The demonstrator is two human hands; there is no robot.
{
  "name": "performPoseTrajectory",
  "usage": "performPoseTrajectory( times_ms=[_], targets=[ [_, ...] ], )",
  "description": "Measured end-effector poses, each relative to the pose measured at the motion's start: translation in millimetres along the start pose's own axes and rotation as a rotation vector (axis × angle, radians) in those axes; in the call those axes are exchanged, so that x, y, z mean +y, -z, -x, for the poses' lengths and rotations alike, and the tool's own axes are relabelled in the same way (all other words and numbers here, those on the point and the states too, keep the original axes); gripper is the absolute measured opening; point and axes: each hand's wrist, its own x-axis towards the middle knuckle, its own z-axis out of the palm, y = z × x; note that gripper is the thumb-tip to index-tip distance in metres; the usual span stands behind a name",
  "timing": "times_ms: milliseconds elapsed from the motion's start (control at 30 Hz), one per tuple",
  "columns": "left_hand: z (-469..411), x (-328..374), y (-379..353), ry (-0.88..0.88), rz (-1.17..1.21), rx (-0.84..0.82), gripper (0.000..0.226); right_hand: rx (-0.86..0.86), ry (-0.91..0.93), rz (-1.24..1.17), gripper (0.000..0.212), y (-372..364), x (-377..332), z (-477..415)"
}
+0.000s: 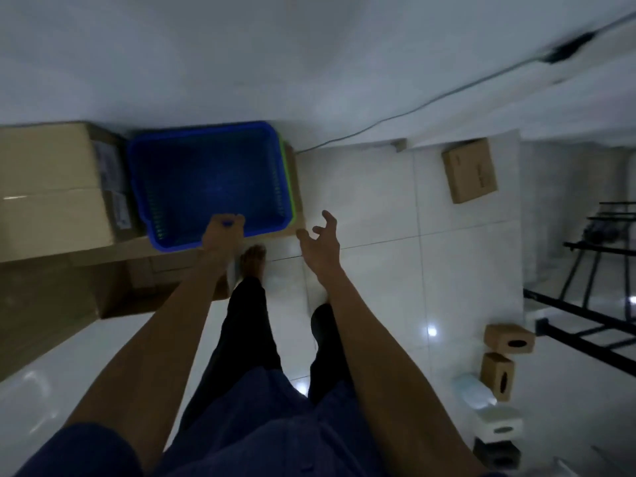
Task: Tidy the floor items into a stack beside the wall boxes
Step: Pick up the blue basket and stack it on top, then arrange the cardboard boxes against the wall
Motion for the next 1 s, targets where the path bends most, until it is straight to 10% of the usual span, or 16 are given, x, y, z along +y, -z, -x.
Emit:
performPoseTrajectory(
  times_ms=[533,1000],
  targets=[
    [211.7,188.1,-341.5,-0.602,-0.423,-0.212,0.037,0.478,0.074,-0.312,0.052,464.4,100.3,45.0],
    [228.7,349.8,-581.7,-0.620,-0.506,-0.345,0.035,0.519,0.036,-0.374,0.048,691.3,70.2,-69.6]
  ],
)
